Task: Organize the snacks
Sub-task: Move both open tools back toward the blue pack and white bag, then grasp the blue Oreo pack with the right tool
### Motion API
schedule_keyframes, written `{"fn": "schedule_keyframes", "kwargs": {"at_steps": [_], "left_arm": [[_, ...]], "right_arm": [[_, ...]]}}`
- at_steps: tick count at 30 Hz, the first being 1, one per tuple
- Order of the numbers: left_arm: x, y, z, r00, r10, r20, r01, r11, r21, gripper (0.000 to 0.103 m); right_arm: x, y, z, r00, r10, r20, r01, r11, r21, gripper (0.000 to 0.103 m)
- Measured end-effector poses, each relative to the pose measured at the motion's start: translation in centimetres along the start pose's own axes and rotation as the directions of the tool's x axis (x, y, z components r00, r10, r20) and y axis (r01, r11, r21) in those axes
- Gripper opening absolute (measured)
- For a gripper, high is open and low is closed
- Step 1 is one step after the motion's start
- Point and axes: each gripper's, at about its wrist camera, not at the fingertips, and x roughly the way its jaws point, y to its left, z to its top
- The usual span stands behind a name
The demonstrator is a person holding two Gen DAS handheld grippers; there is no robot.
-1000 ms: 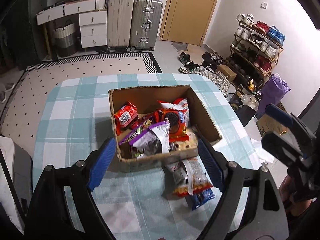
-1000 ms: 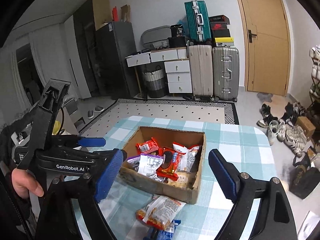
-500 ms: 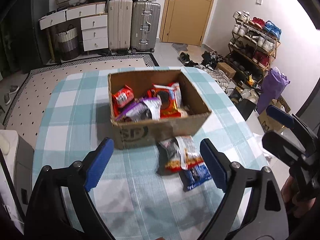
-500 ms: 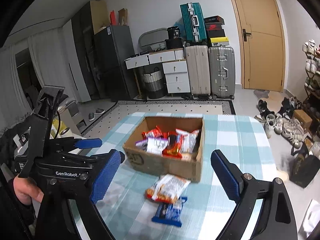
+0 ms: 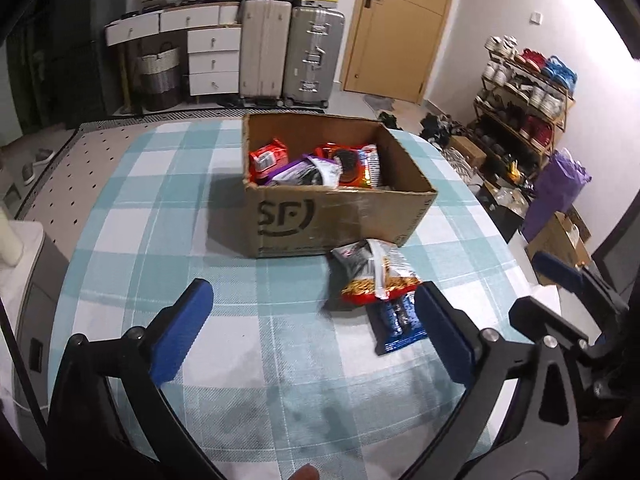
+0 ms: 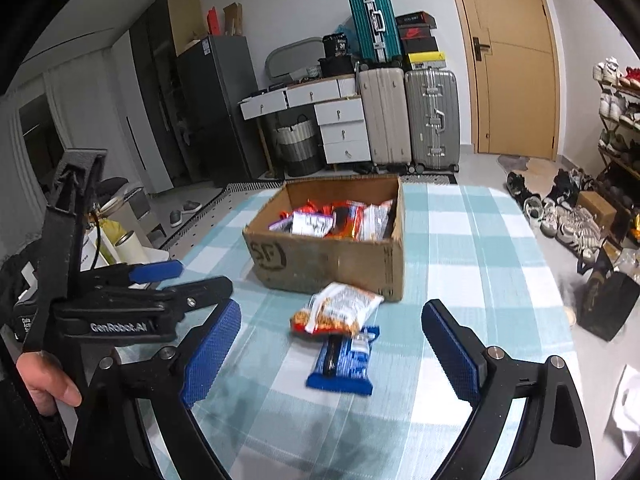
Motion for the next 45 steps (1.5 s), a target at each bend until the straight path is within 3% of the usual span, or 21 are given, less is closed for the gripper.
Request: {"fn": "schedule_keyframes", "kwargs": {"at_steps": [11,19,31,32,35,41,45], "left_arm": [[2.0,2.0,-3.1,0.999,0.04,-0.016,-0.04,0.999,-0.025,0.101],[4.1,3.6,-4.7,0.997,0.021,-0.07,-0.025,0.998,-0.064,0.102],[5.0,4.9,-5.2,0.994,-0.002,-0.107,-0.009,0.995,-0.103,0.102],[4.9,5.0,-5.2,0.994,-0.002,-0.106,-0.01,0.994,-0.105,0.102],[4.8,5.4,-5.2,0.995,-0.002,-0.101,-0.01,0.993,-0.115,0.102],[4.8,6.1,-5.5,0.994,-0.003,-0.113,-0.012,0.992,-0.129,0.102],[4.6,6.4,-5.8,0.993,-0.003,-0.115,-0.013,0.991,-0.135,0.102]], "right_arm": [[4.3,-0.9,-3.1,0.995,-0.005,-0.095,0.008,1.0,0.028,0.094],[8.6,-2.1,-4.6,0.983,-0.015,-0.181,0.027,0.998,0.063,0.094],[12.5,-0.6,-4.8,0.969,-0.072,-0.238,0.068,0.997,-0.024,0.093],[12.8,-0.6,-4.9,0.967,-0.073,-0.245,0.069,0.997,-0.027,0.088],[13.9,-0.4,-5.1,0.957,-0.078,-0.281,0.07,0.997,-0.036,0.062],[14.5,0.0,-5.6,0.949,-0.107,-0.297,0.089,0.993,-0.073,0.05],[14.2,-0.3,-5.7,0.953,-0.079,-0.292,0.068,0.997,-0.047,0.046]]}}
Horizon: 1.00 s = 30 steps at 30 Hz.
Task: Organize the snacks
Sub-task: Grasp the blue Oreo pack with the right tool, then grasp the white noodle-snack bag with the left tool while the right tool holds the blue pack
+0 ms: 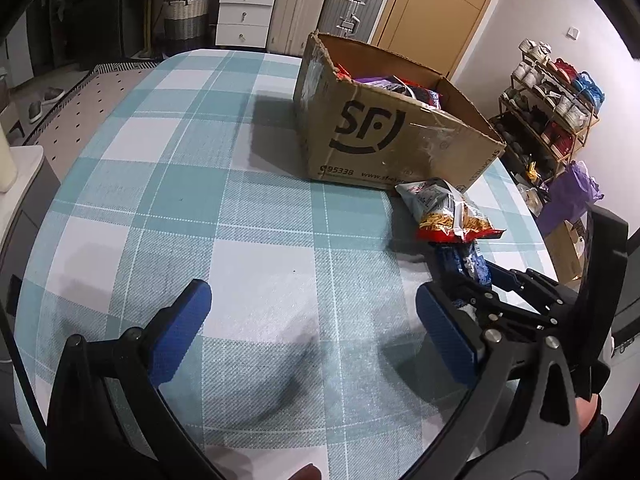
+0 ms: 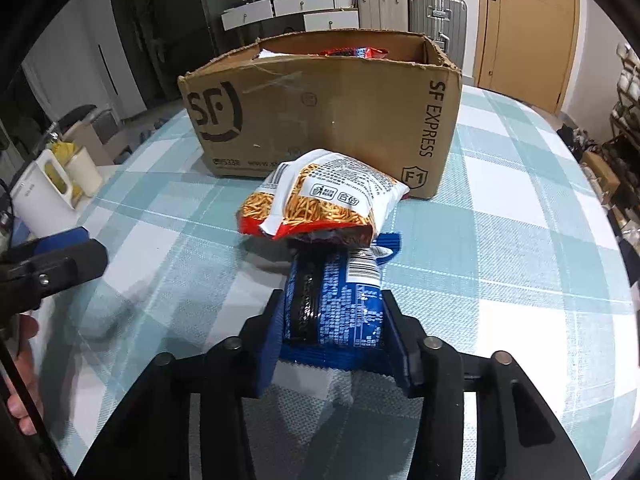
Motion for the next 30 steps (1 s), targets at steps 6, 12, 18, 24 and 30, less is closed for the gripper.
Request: {"fn": "schedule_keyframes", "kwargs": {"at_steps": [6,12,18,24,30], "left_arm": [[0.0,0.0,-0.3,1.0,0.001,-0.014,-0.001,1.0,-0.003,0.102],[-0.3,-0.6,-0.8,1.0,-0.004,-0.021,0.004,1.0,0.013,0.102],[-0.3,-0.7,-0.9,1.0,-0.006,-0.027,0.006,1.0,0.017,0.102],[0.0,-1.4,-0.6,0.999,-0.019,-0.04,0.02,0.999,0.035,0.102],[1.2,-2.9,0.0,0.997,-0.031,-0.067,0.035,0.997,0.066,0.102]], "right_arm": [[-1.6,0.3,-0.1,1.0,0.001,0.027,-0.001,1.0,-0.003,0.045],[-2.7,-0.3,-0.7,0.999,0.033,0.034,-0.034,0.999,0.033,0.045],[-4.6,-1.3,-1.5,0.997,0.047,0.061,-0.051,0.996,0.07,0.045],[-6.8,-2.5,-2.4,0.995,0.042,0.095,-0.052,0.993,0.106,0.045],[-8.4,-3.8,-3.2,0.992,0.025,0.122,-0.041,0.99,0.133,0.045]]}}
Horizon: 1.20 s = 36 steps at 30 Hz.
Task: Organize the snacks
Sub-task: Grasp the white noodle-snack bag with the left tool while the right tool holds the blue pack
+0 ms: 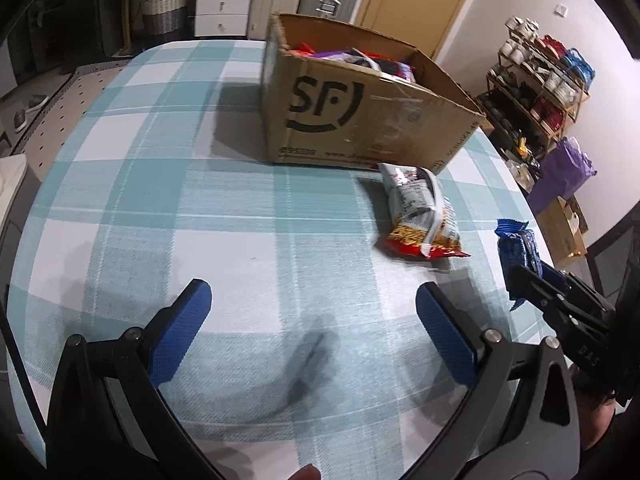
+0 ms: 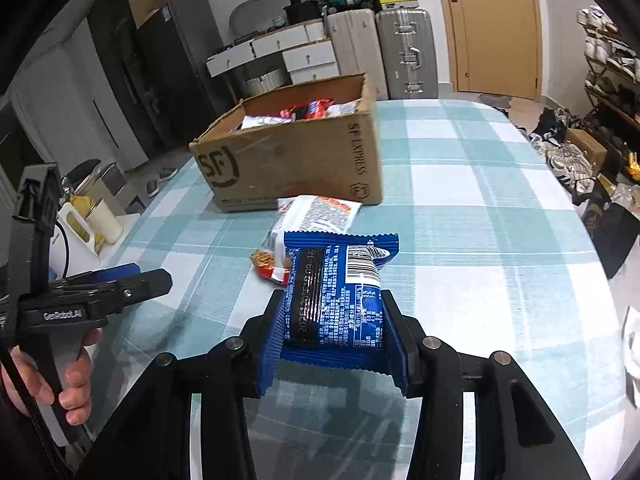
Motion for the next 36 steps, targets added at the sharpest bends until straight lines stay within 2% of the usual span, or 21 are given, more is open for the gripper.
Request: {"fn": "schedule_keyframes", "kwargs": {"at_steps": [13,19,22,25,36], "left_arm": [[4.9,-5.2,2.9,0.996,-0.027,-0.087,0.032,0.998,0.059,0.102],[7.0,-7.6,4.7,0.994,0.007,-0.106,-0.001,0.999,0.054,0.102],[7.8,-8.7,5.6,0.995,0.001,-0.104,0.005,0.999,0.053,0.102],[9.6,-9.6,6.5,0.991,0.053,-0.12,-0.045,0.996,0.071,0.101],[12.3,-10.2,7.6,0.99,0.066,-0.123,-0.053,0.993,0.106,0.101]], "right_arm": [[-1.5,-2.6,-0.9,1.0,-0.02,0.02,0.019,0.999,0.042,0.045],[-1.3,-3.1,-1.2,1.0,-0.018,0.019,0.017,0.999,0.05,0.045],[-1.2,-3.5,-1.1,1.0,-0.013,0.016,0.012,0.998,0.057,0.045],[-0.9,-3.6,-0.9,1.0,-0.016,0.008,0.016,0.998,0.053,0.045],[-0.2,-3.2,0.1,0.998,-0.055,-0.012,0.055,0.997,0.045,0.045]]}}
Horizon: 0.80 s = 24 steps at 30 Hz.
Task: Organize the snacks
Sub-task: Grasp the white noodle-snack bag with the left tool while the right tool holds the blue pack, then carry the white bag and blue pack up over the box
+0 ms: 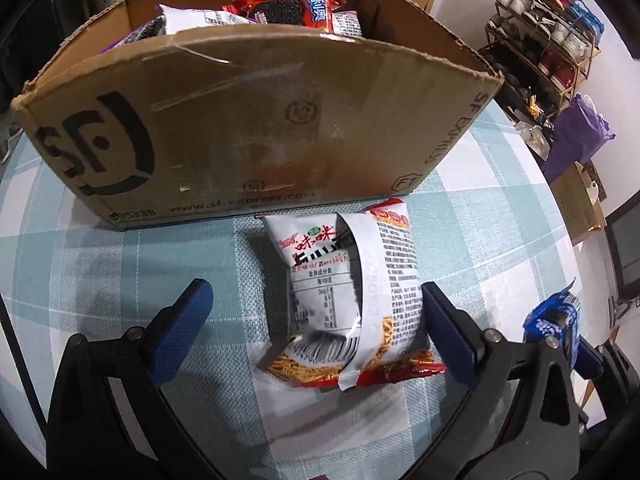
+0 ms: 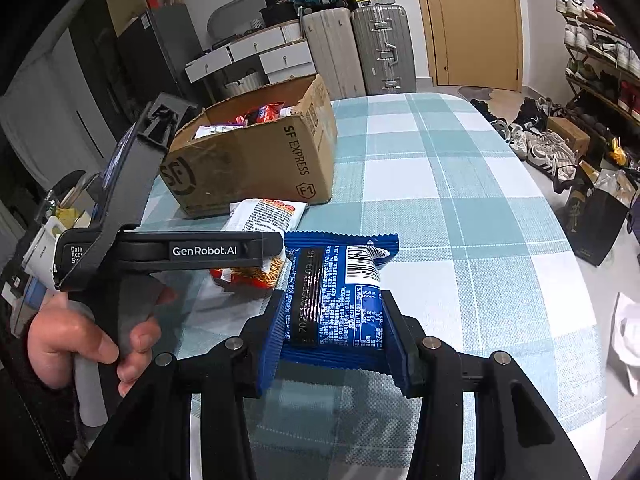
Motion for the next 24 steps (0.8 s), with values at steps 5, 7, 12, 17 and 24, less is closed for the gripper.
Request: {"fn": "schedule_keyframes", "kwargs": {"at_steps": [5,7,12,17,24], "left_arm": [[-0.3,-0.4,-0.6,0.997,-0.05,0.051,0.046,0.996,0.072,0.058],[-0.4,-0.2,-0.6,0.996,-0.071,0.056,0.067,0.995,0.08,0.055],[-0.7,0.9,-0.7,0.988,-0.135,0.07,0.131,0.989,0.07,0.046],[-1.8,1.5,-1.9,0.984,-0.165,0.063,0.16,0.984,0.082,0.046],[-3.2,2.2,-2.4,0.971,-0.227,0.078,0.221,0.972,0.074,0.046]], "right_arm": [[0.1,0.0,0.4,1.0,-0.015,-0.007,0.016,1.0,0.02,0.045],[0.2,0.1,0.6,1.0,-0.016,-0.015,0.016,1.0,0.023,0.045],[-0.1,0.6,1.0,0.999,-0.042,-0.012,0.042,0.999,0.017,0.045],[0.0,1.2,1.2,0.998,-0.059,-0.02,0.059,0.998,0.012,0.045],[0.3,2.3,2.1,0.999,-0.043,-0.01,0.044,0.999,0.024,0.045]]}}
